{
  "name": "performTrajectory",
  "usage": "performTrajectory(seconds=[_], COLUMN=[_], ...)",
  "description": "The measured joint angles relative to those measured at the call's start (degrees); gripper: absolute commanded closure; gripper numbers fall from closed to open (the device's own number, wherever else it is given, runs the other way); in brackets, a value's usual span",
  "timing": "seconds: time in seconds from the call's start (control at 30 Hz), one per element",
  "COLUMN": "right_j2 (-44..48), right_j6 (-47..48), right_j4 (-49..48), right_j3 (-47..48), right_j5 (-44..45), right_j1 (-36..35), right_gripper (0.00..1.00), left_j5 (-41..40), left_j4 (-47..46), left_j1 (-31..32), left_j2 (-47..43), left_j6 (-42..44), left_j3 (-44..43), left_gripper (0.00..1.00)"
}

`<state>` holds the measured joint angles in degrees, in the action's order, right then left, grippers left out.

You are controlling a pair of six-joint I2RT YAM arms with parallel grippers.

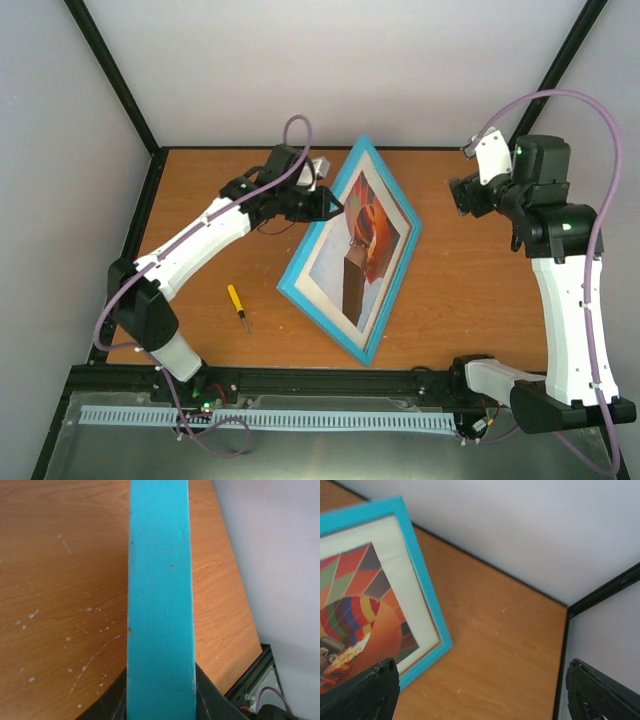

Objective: Take the photo out of the frame

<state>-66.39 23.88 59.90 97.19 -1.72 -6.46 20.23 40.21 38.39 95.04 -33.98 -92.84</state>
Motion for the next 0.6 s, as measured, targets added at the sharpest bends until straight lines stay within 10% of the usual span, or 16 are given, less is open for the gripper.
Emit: performTrajectory(seconds=[0.6], right_j2=[-7.10], right_j6=[-3.08], right_j4=[-5.73], right_j3=[-31.71], right_j5=[-17.79], right_j1=[4.87], right_gripper=[0.32], left_j5=[6.14], left_j4=[-29.00], left_j1=[-9.77], left_j2=[-18.51], left_j6=[-13.68], left_j3=[38.71], left_gripper=[0.99])
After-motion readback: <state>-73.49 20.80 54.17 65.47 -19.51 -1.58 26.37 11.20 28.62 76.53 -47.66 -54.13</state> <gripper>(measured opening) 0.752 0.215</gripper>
